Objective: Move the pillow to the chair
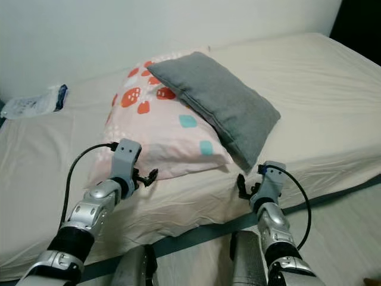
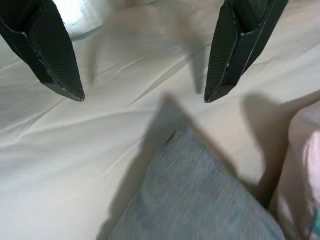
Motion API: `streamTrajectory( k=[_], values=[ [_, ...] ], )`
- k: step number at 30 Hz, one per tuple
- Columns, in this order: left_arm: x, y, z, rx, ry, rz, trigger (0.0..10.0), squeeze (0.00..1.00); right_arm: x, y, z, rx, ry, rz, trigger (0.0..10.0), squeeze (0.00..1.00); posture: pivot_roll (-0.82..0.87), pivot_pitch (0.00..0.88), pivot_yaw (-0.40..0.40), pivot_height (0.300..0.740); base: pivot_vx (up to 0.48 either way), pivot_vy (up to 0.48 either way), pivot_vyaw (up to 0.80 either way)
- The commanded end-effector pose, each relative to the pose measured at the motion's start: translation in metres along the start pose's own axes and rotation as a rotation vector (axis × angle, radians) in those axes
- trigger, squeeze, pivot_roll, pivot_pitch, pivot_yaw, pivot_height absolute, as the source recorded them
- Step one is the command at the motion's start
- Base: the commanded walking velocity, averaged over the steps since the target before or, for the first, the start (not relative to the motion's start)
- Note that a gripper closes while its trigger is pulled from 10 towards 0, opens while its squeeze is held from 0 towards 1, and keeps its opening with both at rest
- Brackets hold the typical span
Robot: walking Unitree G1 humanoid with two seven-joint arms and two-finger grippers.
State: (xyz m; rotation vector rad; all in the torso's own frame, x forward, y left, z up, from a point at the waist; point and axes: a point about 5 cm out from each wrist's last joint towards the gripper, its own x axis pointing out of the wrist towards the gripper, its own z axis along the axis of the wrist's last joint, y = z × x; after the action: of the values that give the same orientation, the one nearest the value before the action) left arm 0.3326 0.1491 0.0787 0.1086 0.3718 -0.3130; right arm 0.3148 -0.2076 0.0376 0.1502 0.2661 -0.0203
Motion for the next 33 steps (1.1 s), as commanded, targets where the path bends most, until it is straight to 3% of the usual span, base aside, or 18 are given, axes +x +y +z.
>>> streamTrajectory(
  k=[1,6,12,19,24,27,33],
  values=[
    [0.000,-0.003,-0.007,-0.030,0.026,0.002,10.0,0.00,0.002,0.013,0.005,-0.088,-0.023,0.098,10.0,0.00,0.03,0.167,0.038,0.568,0.000,0.000,0.00],
    [-0.004,-0.006,-0.016,-0.072,0.027,0.042,10.0,0.00,0.007,0.026,0.016,-0.221,-0.047,0.220,10.0,0.00,0.02,0.160,-0.015,0.568,0.000,0.000,0.00],
    [-0.015,-0.005,-0.029,-0.090,0.036,0.075,10.0,0.00,0.009,0.031,0.015,-0.246,-0.014,0.268,10.0,0.00,0.05,0.167,-0.094,0.568,0.000,0.000,0.00],
    [-0.022,0.001,-0.033,-0.088,0.033,0.109,10.0,0.00,0.009,0.037,0.014,-0.258,-0.020,0.292,10.0,0.00,0.05,0.172,-0.107,0.568,0.000,0.000,0.00],
    [-0.021,0.005,-0.027,-0.072,-0.002,0.145,10.0,0.00,0.013,0.034,0.022,-0.185,-0.057,0.234,10.0,0.00,0.04,0.178,-0.103,0.568,0.000,0.000,0.00],
    [-0.019,0.009,-0.017,-0.096,-0.045,0.170,10.0,0.00,0.016,0.031,0.034,-0.077,-0.110,0.186,10.0,0.00,0.03,0.176,-0.082,0.568,0.000,0.000,0.00],
    [-0.017,0.010,-0.013,-0.091,-0.046,0.162,10.0,0.00,0.017,0.031,0.037,-0.039,-0.119,0.184,10.0,0.00,0.03,0.177,-0.068,0.568,0.000,0.000,0.00]
  ],
)
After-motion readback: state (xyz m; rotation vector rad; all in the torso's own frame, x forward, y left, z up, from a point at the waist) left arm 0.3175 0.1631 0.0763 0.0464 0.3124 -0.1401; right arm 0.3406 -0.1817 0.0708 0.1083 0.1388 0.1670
